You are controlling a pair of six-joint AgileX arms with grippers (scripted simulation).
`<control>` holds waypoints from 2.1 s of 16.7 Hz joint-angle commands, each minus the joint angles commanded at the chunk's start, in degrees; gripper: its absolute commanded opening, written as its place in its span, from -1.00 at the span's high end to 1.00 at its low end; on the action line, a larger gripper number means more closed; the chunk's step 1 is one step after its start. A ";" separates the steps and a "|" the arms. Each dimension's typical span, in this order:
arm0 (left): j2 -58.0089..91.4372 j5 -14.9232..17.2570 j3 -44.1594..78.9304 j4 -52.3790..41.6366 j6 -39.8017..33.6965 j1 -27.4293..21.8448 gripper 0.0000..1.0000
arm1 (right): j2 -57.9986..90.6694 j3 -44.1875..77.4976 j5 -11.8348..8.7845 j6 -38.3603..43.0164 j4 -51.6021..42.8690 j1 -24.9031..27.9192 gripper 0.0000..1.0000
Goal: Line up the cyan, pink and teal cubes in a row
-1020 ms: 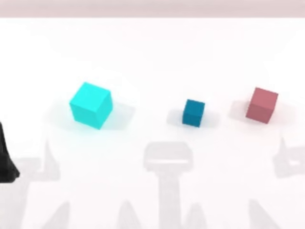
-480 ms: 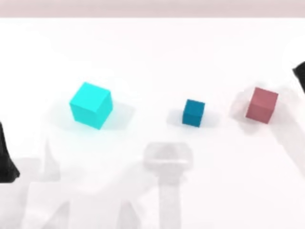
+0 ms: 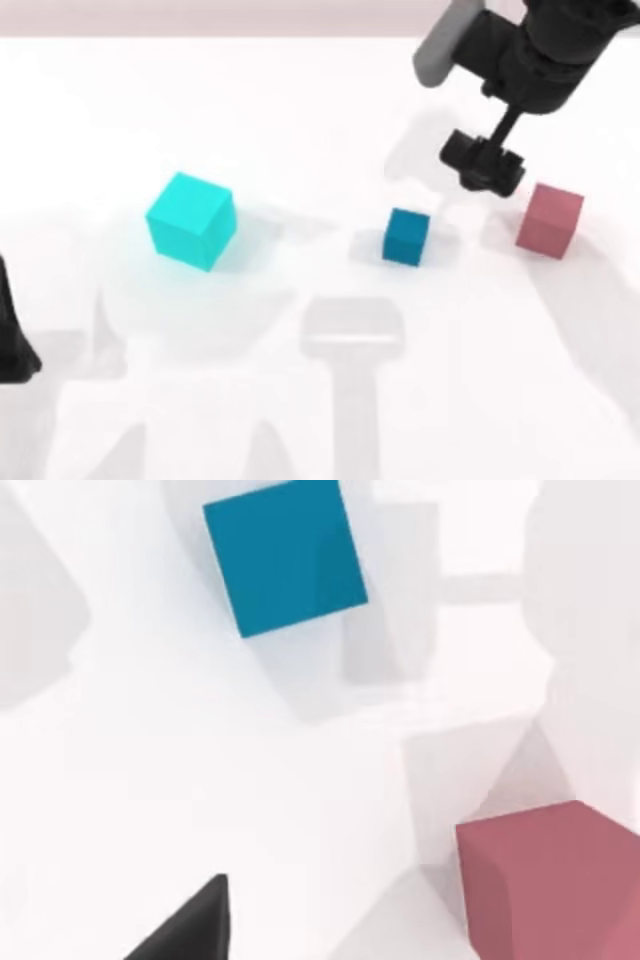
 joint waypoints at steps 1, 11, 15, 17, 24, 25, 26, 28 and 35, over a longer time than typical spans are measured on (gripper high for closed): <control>0.00 0.00 0.00 0.00 0.00 0.00 -1.00 | 4.70 4.57 0.01 -1.44 -2.72 1.03 -1.00; 0.00 0.00 0.00 0.00 0.00 0.00 -1.00 | 27.79 28.38 0.30 -8.62 -15.42 6.11 -1.00; 0.00 0.00 0.00 0.00 0.00 0.00 -1.00 | 27.73 28.25 0.29 -8.55 -15.31 5.80 -1.00; 0.00 0.00 0.00 0.00 0.00 0.00 -1.00 | 27.78 27.31 0.30 -8.65 -14.37 5.93 -1.00; 0.00 0.00 0.00 0.00 0.00 0.00 -1.00 | 29.53 13.54 0.33 -8.51 1.47 6.16 -1.00; 0.00 0.00 0.00 0.00 0.00 0.00 -1.00 | 29.76 12.39 0.33 -8.50 2.66 6.18 -1.00; 0.00 0.00 0.00 0.00 0.00 0.00 -1.00 | 29.90 11.84 0.33 -8.51 3.25 6.20 -1.00; 0.00 0.00 0.00 0.00 0.00 0.00 -1.00 | 29.92 11.79 0.33 -8.51 3.31 6.20 -1.00; 0.00 0.00 0.00 0.00 0.00 0.00 -1.00 | 29.92 11.79 0.33 -8.51 3.31 6.20 -0.25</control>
